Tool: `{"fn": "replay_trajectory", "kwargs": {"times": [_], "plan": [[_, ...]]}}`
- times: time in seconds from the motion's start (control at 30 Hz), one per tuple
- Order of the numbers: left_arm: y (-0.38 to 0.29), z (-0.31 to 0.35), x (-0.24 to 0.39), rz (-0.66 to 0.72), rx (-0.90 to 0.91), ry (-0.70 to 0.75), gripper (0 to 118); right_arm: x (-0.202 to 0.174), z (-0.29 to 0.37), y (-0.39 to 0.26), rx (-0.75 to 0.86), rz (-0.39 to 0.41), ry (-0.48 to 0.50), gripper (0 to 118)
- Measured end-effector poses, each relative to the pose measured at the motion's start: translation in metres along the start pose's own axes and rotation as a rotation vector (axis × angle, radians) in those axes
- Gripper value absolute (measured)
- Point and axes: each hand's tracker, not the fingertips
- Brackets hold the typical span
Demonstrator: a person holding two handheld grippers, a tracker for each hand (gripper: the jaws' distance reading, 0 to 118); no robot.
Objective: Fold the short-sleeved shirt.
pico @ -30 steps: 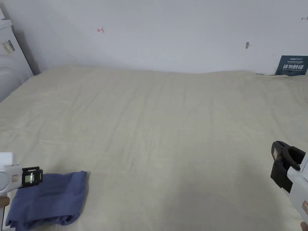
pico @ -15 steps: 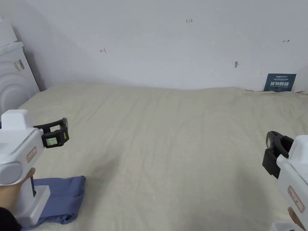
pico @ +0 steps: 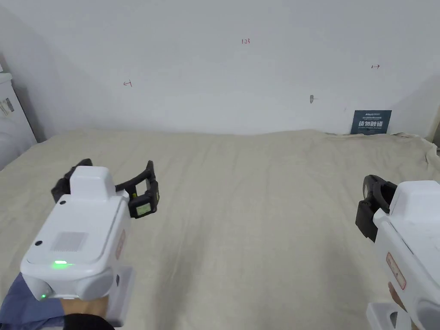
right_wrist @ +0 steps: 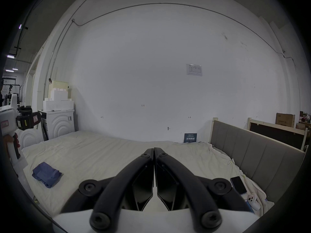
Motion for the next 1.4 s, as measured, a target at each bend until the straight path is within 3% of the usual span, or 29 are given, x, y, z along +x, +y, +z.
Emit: {"fn": "replay_trajectory", "kwargs": {"times": [0.07, 0.13, 0.2, 0.33, 1.4], "plan": [[-0.007, 0.002, 0.011, -0.016, 0.002, -0.009, 83, 0.001, 0.001, -0.003, 0.005, -0.002, -0.003, 0], [-0.014, 0.007, 0.025, -0.052, 0.007, -0.023, 52, 0.002, 0.004, -0.004, 0.006, 0.0, -0.007, 0], [-0.02, 0.008, 0.031, -0.059, -0.002, -0.035, 15, 0.001, 0.006, -0.006, 0.004, -0.003, -0.009, 0], [-0.031, 0.007, 0.042, 0.002, -0.066, -0.098, 0, -0.001, 0.009, -0.008, 0.001, -0.01, -0.014, 0], [-0.039, 0.009, 0.058, 0.008, -0.077, -0.109, 0, 0.001, 0.01, -0.02, 0.012, -0.014, -0.037, 0]]}}
